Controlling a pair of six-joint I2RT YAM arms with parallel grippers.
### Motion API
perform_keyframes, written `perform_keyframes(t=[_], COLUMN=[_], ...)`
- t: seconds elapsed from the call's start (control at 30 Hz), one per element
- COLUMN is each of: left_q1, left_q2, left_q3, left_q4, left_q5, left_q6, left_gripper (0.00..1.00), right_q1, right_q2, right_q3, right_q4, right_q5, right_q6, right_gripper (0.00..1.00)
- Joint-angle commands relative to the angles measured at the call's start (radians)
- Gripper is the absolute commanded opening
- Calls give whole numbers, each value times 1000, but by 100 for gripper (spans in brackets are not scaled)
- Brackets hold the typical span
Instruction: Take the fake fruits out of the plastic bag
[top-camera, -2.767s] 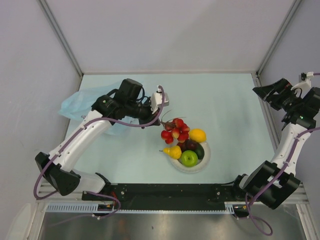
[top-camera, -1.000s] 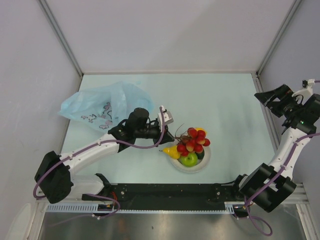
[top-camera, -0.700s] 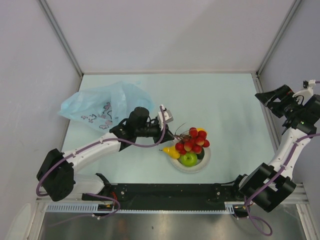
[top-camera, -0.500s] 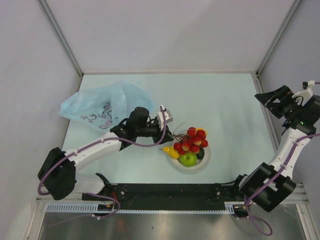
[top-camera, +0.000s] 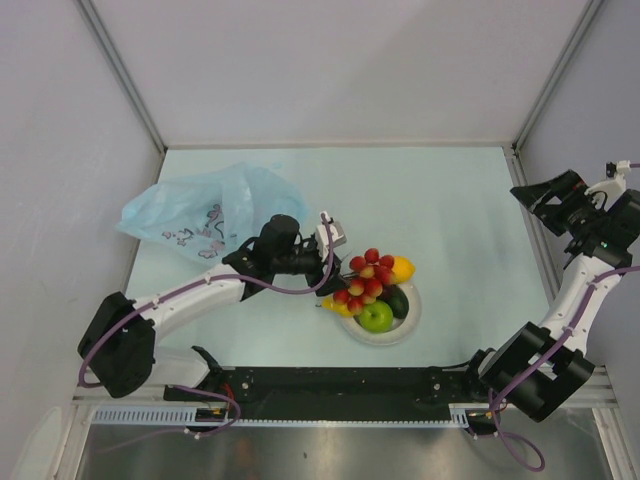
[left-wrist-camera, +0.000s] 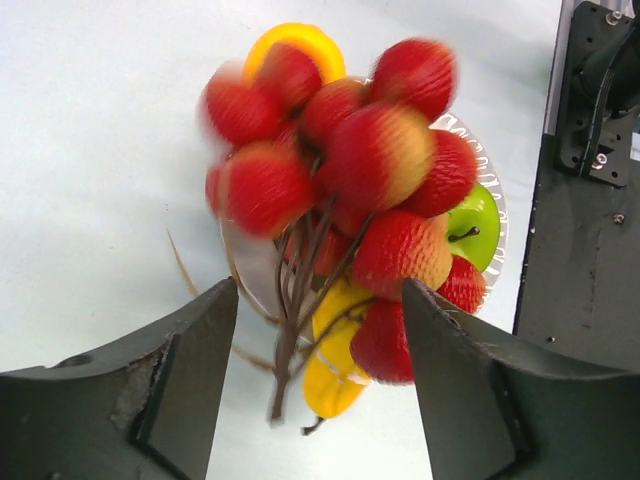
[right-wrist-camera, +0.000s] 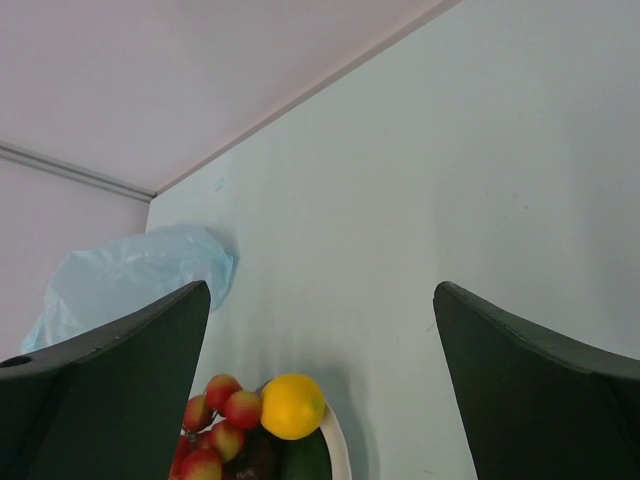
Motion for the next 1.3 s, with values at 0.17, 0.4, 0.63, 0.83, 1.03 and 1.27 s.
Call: perform_keyframes(t=[0.17,0.4,0.63,0.83,1.03,1.27], left_q1=[5,7,10,89,97,99], left_q2=[36,53,6,-135,-352,-458], left_q3=[9,18,61,81,-134,-214], left_q4=[63,75,21,-168,-222,-366], left_q5=[20,24,-68,-132,-111,-175], left_q6=[9,3,1,64,461,834], left_gripper=[75,75,83,84,86,86], right_q1=[-10,-16,-17,-20,-19,-5], right_q2=[6,4,9,9,21,23], right_q3=[-8,-13,-13,-13,-13,-13], right_q4=[49,43,53,60,87,104], right_q5=[-3,-4,-9,-16,-21,-29], right_q6=[6,3,10,16,45,62], right_gripper=[100,100,100,100,100,100])
